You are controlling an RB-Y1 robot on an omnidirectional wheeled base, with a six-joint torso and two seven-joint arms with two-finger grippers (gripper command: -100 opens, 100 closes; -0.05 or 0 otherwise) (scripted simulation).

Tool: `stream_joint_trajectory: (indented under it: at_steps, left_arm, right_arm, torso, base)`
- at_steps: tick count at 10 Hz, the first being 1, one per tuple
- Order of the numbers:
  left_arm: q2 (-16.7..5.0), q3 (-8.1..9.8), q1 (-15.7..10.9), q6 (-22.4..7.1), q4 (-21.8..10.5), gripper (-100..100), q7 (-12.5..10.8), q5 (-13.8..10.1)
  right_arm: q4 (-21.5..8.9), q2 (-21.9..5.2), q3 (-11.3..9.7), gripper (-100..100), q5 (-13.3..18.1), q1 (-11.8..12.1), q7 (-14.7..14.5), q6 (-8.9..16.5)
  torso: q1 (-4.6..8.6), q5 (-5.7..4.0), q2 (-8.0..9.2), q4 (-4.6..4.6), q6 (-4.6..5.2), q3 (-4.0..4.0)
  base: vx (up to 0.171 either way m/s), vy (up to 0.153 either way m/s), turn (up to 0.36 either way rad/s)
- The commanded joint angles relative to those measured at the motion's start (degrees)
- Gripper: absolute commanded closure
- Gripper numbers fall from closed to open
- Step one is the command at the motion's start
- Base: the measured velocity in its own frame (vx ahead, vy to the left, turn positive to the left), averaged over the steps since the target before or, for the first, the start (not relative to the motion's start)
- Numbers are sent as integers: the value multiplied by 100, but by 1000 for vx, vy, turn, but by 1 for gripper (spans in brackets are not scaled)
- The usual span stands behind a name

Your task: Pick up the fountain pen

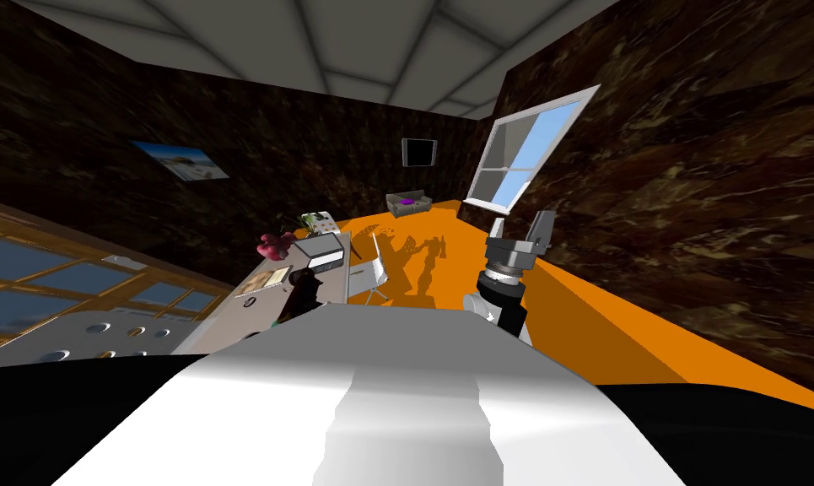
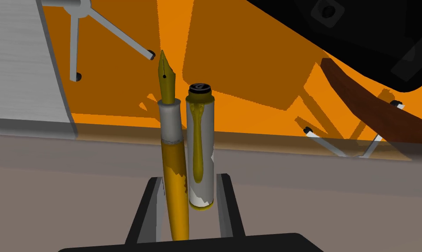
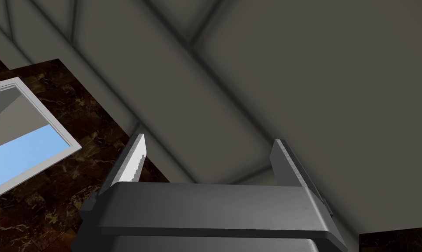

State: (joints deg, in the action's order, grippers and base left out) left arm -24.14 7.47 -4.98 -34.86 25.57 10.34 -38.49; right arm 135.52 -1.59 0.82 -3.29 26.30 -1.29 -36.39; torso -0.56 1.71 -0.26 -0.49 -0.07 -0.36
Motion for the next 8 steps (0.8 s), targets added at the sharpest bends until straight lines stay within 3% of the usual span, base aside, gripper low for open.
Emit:
stream_joint_trajectory:
  at_steps: [1,4,7,8]
  left_arm:
    - [24,-22,110,-112,189,100,-96,40]
    - [-241,-16,123,-449,363,100,2,-183]
    - [-264,-3,75,-431,270,100,76,-233]
    - [-266,-4,75,-441,274,0,74,-234]
  right_arm:
    - [0,0,0,0,0,0,0,0]
    - [0,0,0,0,0,0,0,0]
    - [0,0,0,0,0,0,0,0]
    - [0,0,0,0,0,0,0,0]
  torso:
    - [0,0,0,0,0,0]
    - [-2,-6,0,2,1,1]
    - [-1,-3,-1,2,3,1]
    - [-1,-2,-1,2,2,0]
  base:
    - [-12,-8,-40]
    - [-11,-6,-35]
    - [-4,-2,-11]
    - [0,0,0]
